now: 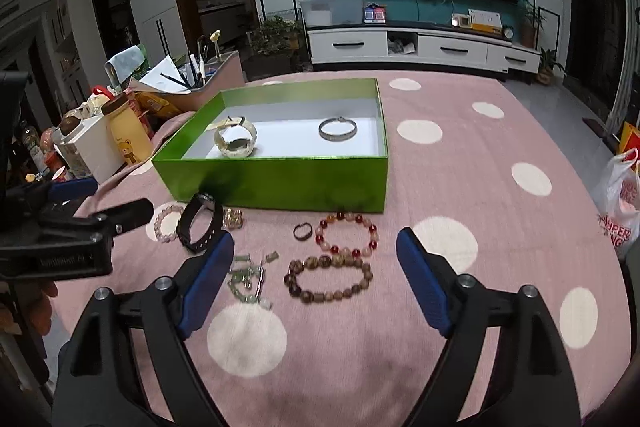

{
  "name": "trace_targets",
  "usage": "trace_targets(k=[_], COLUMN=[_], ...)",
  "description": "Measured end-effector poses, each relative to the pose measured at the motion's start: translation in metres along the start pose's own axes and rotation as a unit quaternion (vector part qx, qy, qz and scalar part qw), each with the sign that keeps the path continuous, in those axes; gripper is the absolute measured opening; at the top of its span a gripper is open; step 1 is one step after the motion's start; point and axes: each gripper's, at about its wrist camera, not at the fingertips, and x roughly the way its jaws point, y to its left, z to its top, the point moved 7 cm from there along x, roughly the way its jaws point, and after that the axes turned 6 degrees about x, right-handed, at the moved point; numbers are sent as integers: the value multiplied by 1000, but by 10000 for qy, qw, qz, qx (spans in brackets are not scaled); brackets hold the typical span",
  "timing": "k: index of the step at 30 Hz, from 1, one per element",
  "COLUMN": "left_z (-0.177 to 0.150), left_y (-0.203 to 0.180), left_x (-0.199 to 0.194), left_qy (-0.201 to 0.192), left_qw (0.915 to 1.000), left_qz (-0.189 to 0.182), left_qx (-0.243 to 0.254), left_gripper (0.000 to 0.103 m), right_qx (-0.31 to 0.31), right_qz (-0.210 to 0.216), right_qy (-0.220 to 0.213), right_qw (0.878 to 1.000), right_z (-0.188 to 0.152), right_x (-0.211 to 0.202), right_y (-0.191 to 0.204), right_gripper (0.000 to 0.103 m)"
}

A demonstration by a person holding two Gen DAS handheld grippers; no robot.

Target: Organize jewelry

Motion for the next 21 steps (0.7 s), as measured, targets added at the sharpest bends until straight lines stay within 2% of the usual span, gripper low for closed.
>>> trace_targets(k=[2,6,8,12,21], left_z=[-7,-18,-22,-27,-40], left_y=[-3,-10,-12,-14,-17], left_x=[-1,-2,-3,-6,-15], left_qy=[61,162,184,213,222], left_qw=[10000,9996,9995,9993,9990], left_qz=[-68,-211,-240,-288,-392], left_qx=[-13,17,39,46,69], left_gripper=[101,101,101,101,101], right_qx=[20,58,61,131,57], right_qz=[-8,39,59,225,270], right_qy=[52,146,181,275,349], right_qw=[10000,9999,9998,9993,9990], right_z=[-4,-9,-13,-19,-28], right_x=[-3,-9,-13,-17,-26], right_y=[0,1,2,6,12], right_gripper=[91,93,98,99,102])
